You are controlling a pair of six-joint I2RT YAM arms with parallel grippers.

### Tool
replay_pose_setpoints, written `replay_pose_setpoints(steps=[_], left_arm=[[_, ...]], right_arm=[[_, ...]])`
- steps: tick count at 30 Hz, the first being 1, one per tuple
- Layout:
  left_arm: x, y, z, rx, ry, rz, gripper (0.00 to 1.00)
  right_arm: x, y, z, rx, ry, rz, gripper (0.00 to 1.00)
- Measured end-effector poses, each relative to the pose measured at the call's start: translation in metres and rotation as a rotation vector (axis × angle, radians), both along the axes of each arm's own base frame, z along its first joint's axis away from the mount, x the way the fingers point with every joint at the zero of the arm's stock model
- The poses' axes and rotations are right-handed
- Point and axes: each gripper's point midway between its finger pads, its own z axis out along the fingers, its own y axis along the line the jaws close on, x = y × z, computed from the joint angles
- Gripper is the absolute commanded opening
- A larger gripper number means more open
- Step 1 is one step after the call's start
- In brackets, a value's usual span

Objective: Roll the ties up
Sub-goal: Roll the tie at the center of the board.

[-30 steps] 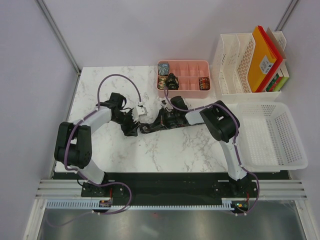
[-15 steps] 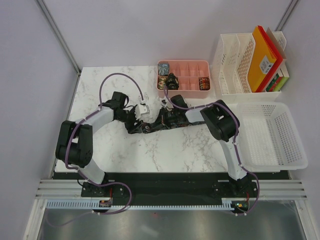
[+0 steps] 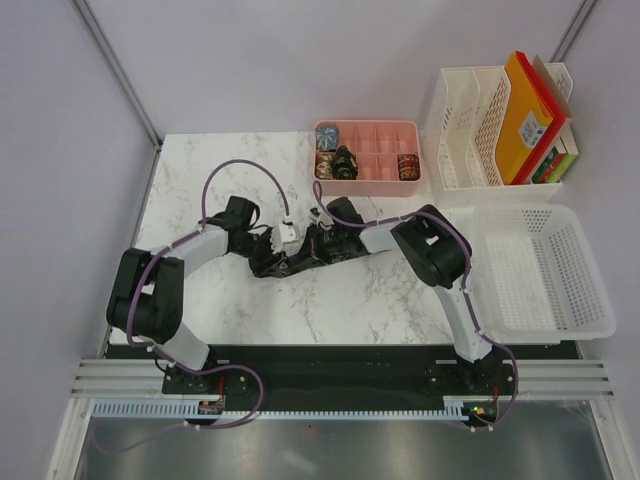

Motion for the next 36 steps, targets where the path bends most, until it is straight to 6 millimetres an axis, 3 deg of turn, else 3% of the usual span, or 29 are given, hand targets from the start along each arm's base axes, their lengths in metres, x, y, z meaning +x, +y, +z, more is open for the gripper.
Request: replay_pose_setpoints(steps=[6,9,16,24,28,36], left_arm=[[-0.017,0.008,0.001,0.022,0.012,0.002,0.25],[-0.02,0.009,0.002,0.034,0.028,0.003,0.21],[-0.017,0.007,0.0,0.088,0.119,-0.009,0.18],[-0.015,0.005,-0.005,0.102,0.173,-0.014,0.18],[-0.015,0.005,-0.005,0.104,0.178,-0.015,0.18],[-0.014,0.005,-0.005,0.107,0.187,-0.016,0.19]], right_arm=[[-0.015,0.011,-0.001,0.005,0.011,0.016,0.0],[-0.017,0.013,-0.001,0.005,0.01,0.019,0.04],[-0.012,0.01,0.001,-0.003,-0.007,0.034,0.22],[0.012,-0.011,0.014,-0.017,-0.072,-0.008,0.28],[0.023,-0.018,0.022,-0.001,-0.091,-0.033,0.46],[0.012,0.0,0.034,0.06,-0.074,-0.034,0.52]])
